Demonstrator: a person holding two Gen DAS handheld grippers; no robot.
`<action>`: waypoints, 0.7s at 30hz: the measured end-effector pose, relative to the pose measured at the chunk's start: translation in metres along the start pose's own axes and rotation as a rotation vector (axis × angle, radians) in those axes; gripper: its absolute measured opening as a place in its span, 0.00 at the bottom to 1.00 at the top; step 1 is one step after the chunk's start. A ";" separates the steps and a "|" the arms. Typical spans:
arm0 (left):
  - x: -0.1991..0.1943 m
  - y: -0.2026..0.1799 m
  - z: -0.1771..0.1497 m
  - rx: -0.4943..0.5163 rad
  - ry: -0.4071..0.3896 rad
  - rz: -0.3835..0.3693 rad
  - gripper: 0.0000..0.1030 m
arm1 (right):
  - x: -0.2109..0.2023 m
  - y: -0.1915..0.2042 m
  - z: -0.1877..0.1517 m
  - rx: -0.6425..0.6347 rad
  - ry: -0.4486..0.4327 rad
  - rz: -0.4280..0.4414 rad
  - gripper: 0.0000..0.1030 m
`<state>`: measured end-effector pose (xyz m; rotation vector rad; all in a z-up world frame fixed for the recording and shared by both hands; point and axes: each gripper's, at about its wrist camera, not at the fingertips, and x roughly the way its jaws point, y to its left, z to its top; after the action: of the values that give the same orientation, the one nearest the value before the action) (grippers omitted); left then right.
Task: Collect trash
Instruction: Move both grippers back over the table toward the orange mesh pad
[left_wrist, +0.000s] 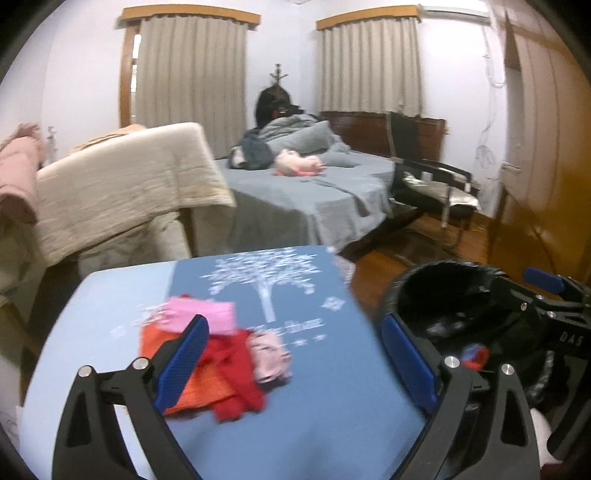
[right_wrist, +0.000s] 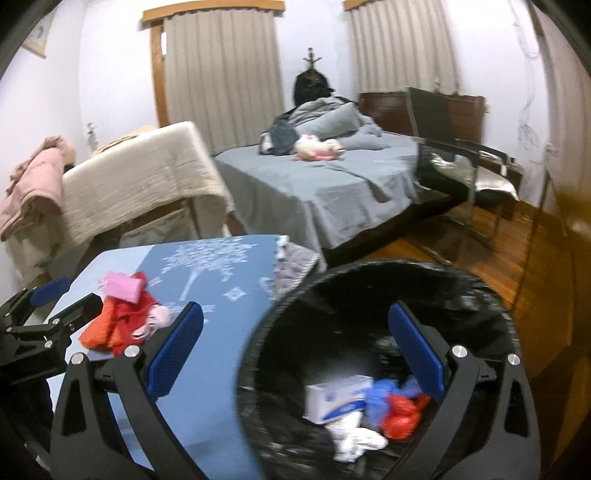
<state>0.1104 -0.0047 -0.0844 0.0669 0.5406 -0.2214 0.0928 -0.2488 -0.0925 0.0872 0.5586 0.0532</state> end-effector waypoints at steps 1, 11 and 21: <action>-0.001 0.006 -0.002 -0.004 0.001 0.012 0.90 | 0.003 0.007 0.000 -0.008 0.003 0.012 0.95; 0.002 0.074 -0.029 -0.066 0.038 0.151 0.90 | 0.039 0.071 0.002 -0.086 0.045 0.096 0.95; 0.027 0.119 -0.048 -0.119 0.089 0.201 0.84 | 0.072 0.112 -0.010 -0.141 0.088 0.133 0.95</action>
<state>0.1360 0.1122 -0.1390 0.0149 0.6307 0.0097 0.1452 -0.1315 -0.1278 -0.0153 0.6353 0.2266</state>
